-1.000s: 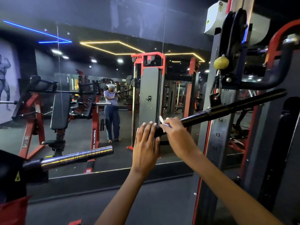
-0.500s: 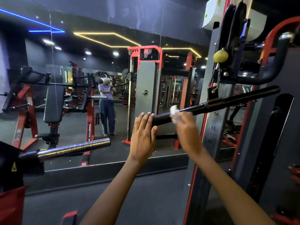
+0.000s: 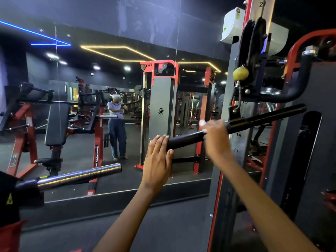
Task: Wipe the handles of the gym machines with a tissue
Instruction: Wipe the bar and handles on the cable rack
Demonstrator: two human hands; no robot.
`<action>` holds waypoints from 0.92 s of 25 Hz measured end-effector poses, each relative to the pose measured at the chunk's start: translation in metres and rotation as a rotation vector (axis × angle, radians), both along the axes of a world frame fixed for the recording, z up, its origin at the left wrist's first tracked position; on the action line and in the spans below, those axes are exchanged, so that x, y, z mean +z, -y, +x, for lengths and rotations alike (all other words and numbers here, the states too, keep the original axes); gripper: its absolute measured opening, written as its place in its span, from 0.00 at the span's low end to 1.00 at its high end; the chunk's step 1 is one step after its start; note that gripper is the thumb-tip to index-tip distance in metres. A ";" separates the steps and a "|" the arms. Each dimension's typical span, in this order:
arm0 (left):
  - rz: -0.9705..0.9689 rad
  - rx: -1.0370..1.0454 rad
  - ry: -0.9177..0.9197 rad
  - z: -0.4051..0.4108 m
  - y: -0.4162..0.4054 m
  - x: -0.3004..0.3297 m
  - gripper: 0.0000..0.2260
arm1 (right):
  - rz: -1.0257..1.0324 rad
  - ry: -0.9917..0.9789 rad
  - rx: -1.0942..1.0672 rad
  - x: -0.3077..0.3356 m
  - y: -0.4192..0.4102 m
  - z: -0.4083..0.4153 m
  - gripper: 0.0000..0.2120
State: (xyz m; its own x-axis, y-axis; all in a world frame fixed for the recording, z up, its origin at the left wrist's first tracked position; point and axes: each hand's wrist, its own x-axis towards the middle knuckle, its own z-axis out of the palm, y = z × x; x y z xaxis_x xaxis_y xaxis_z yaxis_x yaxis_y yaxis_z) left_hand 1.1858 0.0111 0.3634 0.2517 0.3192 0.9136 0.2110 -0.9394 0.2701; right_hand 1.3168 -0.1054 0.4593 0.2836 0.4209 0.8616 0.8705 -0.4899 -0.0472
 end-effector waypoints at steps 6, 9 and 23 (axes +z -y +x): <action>-0.014 0.044 0.067 0.004 0.013 0.008 0.22 | 0.259 -0.046 0.172 -0.024 -0.005 -0.013 0.12; 0.001 0.048 0.089 0.002 0.010 0.013 0.22 | 0.569 -0.221 0.359 -0.058 0.007 -0.019 0.12; 0.024 0.003 0.066 -0.015 0.001 0.019 0.22 | 1.423 -1.384 0.747 -0.015 -0.003 -0.012 0.13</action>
